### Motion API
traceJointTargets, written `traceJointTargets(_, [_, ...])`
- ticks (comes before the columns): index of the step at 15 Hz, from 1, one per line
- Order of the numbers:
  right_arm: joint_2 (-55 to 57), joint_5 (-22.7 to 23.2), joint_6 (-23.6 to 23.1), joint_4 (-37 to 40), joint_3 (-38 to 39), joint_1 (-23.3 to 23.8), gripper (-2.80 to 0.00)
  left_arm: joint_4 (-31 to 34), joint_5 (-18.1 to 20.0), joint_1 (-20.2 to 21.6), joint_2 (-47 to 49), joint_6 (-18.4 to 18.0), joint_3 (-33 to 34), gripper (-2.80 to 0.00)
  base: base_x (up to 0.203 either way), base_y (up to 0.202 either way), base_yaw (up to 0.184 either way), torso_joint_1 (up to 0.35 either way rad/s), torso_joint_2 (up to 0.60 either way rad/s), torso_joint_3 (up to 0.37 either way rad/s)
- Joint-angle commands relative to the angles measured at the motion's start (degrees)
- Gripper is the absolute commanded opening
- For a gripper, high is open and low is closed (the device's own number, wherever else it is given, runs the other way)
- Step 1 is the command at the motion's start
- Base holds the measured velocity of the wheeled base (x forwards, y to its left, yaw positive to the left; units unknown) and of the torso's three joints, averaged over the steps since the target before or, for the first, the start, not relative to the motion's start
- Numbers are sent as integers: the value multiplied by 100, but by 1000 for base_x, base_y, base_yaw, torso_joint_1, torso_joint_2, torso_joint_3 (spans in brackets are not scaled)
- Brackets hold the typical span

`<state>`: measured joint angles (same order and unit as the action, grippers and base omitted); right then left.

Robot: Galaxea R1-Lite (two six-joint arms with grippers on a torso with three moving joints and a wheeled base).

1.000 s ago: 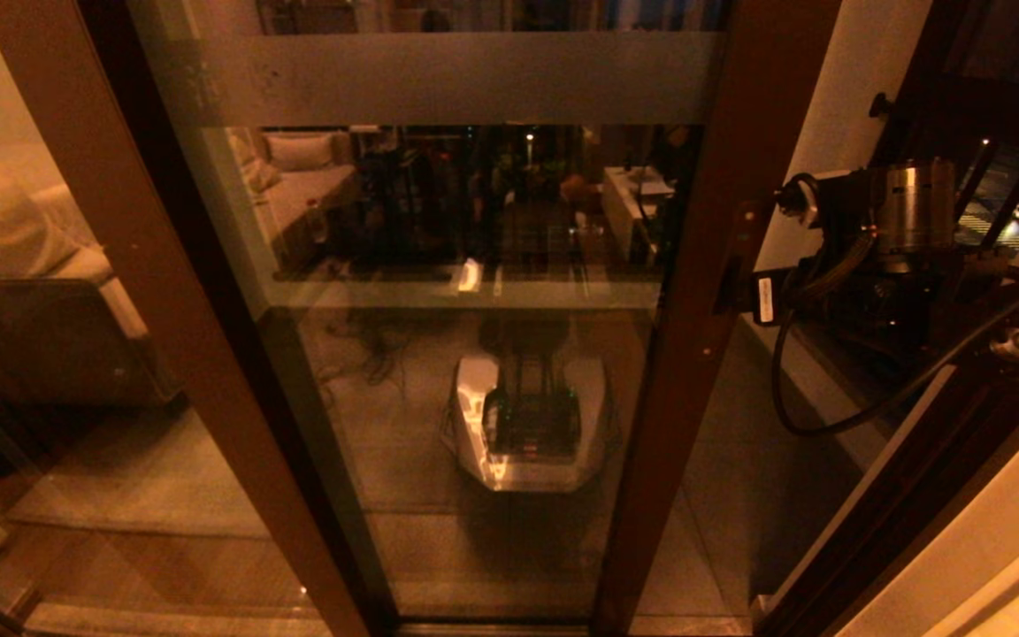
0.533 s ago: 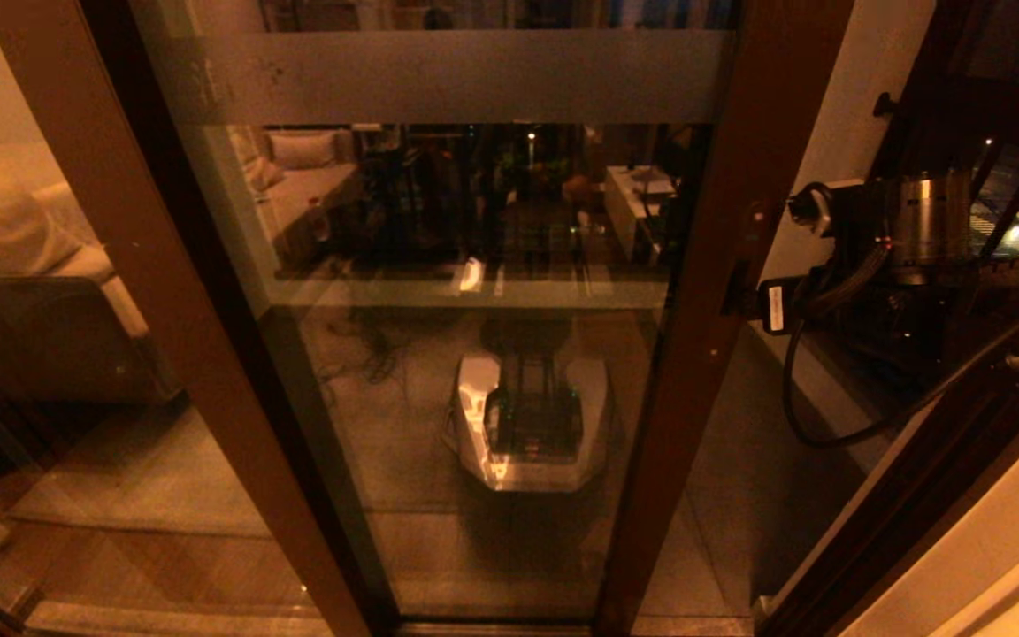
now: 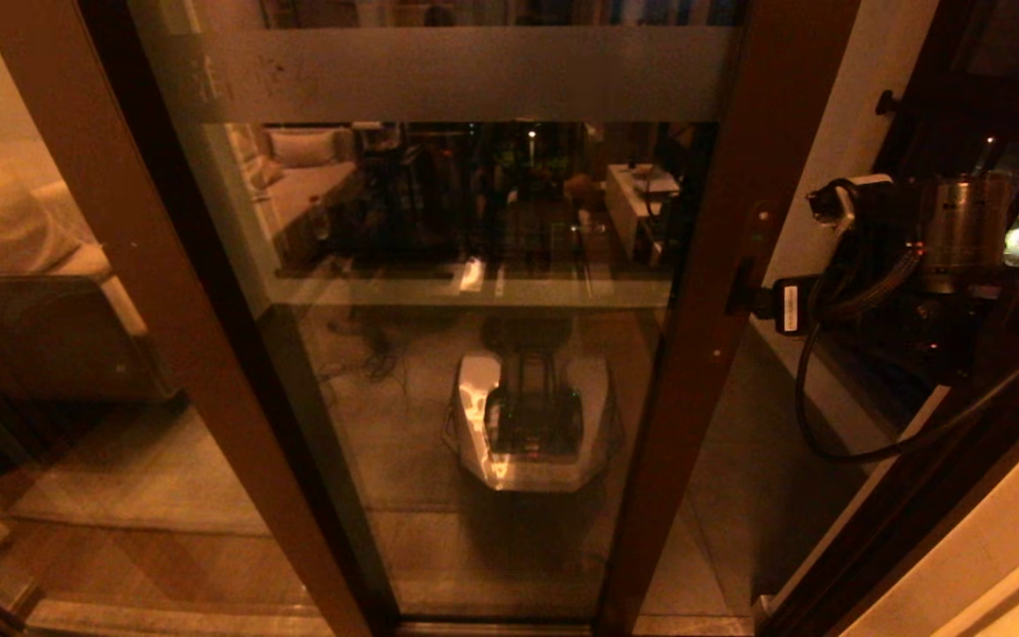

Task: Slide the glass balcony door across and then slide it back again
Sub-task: Close the slid door

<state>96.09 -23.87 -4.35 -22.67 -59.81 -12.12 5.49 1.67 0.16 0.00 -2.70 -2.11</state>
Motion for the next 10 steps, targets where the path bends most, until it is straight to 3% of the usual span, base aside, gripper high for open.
traceJointTargets(1, [-165, -24, -15, -59, 86, -27, 0, 5, 0, 2, 9, -3, 0, -280, 0, 0, 0, 0, 0, 0])
traceJointTargets(6, [-170, -39, -119, -146, 158, -59, 0, 5, 0, 2, 4, -3, 0, -280, 0, 0, 0, 0, 0, 0])
traceJointTargets(10, [-524, -12, -121, -121, 313, -392, 0, 5, 0, 2, 1, -3, 0, -280, 0, 0, 0, 0, 0, 0])
